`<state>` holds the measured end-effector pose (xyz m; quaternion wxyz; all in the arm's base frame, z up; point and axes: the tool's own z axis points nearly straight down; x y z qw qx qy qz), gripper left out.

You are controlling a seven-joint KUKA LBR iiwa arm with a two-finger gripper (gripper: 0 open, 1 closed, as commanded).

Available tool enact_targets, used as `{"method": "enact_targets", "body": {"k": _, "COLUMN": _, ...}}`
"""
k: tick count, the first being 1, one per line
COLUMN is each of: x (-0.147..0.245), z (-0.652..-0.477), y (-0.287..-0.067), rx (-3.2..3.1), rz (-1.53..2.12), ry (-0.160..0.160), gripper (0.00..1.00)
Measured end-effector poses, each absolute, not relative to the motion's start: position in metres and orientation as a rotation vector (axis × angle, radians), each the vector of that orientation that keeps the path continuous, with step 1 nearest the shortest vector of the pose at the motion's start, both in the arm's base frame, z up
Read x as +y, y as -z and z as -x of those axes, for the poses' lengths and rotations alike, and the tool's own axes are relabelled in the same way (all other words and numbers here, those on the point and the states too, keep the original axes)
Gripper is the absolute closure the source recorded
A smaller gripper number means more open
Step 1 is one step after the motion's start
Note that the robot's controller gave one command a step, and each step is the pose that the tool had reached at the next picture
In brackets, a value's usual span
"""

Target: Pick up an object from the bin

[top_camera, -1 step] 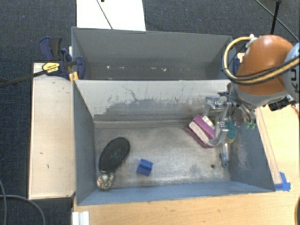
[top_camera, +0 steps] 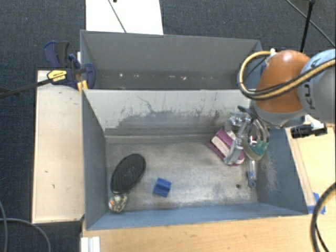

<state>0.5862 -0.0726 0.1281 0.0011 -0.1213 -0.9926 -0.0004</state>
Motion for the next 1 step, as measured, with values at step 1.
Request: {"method": "enact_targets", "body": {"k": 1, "x": -0.0813, "z": -0.5972, "y": -0.0748, "rx": -3.142, "rz": 0.388, "ry": -0.001, "gripper": 0.0}}
